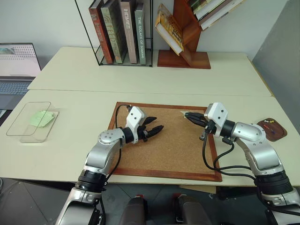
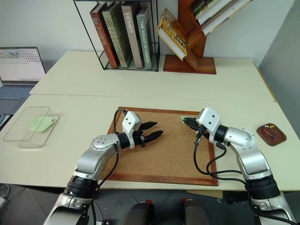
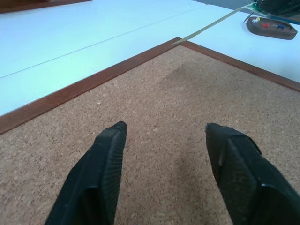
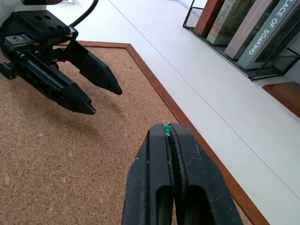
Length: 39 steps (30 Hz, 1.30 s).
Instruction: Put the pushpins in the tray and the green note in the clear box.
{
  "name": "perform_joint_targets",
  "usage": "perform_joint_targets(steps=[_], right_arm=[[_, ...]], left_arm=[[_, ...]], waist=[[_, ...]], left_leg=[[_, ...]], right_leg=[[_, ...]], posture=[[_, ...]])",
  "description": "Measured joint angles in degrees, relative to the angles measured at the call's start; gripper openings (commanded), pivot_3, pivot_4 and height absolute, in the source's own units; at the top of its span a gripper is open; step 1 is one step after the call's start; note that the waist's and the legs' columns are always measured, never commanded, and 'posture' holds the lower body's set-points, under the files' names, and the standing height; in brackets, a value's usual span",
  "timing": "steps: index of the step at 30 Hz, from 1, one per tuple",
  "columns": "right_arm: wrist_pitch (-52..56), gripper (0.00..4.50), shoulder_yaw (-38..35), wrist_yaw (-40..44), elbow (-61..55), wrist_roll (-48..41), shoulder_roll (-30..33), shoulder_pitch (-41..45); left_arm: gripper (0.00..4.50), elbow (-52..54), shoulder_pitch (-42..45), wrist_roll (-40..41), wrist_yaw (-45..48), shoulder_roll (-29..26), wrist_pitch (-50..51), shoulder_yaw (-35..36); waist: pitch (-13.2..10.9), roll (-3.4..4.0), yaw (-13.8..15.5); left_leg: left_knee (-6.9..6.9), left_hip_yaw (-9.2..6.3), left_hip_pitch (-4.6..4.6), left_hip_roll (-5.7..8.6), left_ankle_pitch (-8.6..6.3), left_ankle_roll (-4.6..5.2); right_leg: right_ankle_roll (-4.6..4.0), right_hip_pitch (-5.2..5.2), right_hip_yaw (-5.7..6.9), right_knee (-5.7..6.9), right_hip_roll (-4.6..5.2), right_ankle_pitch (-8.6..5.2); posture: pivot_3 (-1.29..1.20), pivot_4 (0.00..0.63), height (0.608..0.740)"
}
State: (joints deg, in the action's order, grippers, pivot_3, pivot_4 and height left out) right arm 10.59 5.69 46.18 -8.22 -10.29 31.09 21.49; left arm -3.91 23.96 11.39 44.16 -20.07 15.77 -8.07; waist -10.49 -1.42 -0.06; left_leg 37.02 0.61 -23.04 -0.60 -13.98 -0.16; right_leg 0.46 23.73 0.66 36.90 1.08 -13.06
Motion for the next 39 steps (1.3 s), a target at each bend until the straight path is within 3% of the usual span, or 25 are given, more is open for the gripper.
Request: perform_joint_targets(steps=[2, 9, 25, 29, 39], right_arm=[[0.3, 0.00, 0.0, 0.0, 0.0, -0.1, -0.3, 0.2], [4.4, 0.00, -0.1, -0.2, -2.4, -3.2, -2.3, 1.0], [14.4, 0.00, 0.6, 0.4, -7.3, -9.0, -2.5, 2.9], [15.6, 0.00, 0.7, 0.4, -7.5, -9.4, -2.6, 3.5], [17.4, 0.00, 0.6, -0.1, -7.7, -11.0, -3.1, 3.8]], left_arm=[[3.93, -1.0, 1.2, -3.6, -0.3, -0.7, -5.0, -1.7], [3.93, -6.0, 6.5, -6.5, 3.3, -0.9, -15.0, -4.5], [3.93, -30.1, 21.2, -7.6, 11.8, 4.8, -27.7, -6.2], [3.44, -32.5, 22.4, -7.2, 14.3, 5.6, -28.5, -6.2], [1.64, -34.1, 22.5, -6.8, 17.4, 5.9, -28.4, -5.0]], waist=[[0.0, 0.00, 0.1], [0.0, 0.00, 0.1], [0.0, -0.01, 0.0], [0.0, -0.01, -0.1], [0.0, -0.01, 0.0]], left_leg=[[-0.01, 0.00, 0.01, 0.00, 0.00, 0.00], [0.00, 0.04, -0.01, 0.01, 0.00, 0.00], [0.03, 0.08, -0.01, 0.06, 0.00, 0.00], [0.03, 0.10, -0.01, 0.04, 0.00, 0.01], [0.05, 0.07, -0.01, 0.04, 0.00, 0.01]], right_leg=[[0.00, 0.00, 0.00, 0.01, 0.00, 0.00], [-0.01, 0.01, -0.01, 0.00, -0.01, 0.00], [0.01, 0.01, 0.05, 0.04, -0.19, 0.01], [0.01, 0.01, 0.05, 0.05, -0.23, 0.01], [0.00, 0.01, 0.03, 0.09, -0.23, 0.01]], posture=[[0.00, 0.150, 0.740], [0.00, 0.150, 0.740], [0.00, 0.150, 0.740], [0.00, 0.150, 0.740], [0.00, 0.150, 0.740]])
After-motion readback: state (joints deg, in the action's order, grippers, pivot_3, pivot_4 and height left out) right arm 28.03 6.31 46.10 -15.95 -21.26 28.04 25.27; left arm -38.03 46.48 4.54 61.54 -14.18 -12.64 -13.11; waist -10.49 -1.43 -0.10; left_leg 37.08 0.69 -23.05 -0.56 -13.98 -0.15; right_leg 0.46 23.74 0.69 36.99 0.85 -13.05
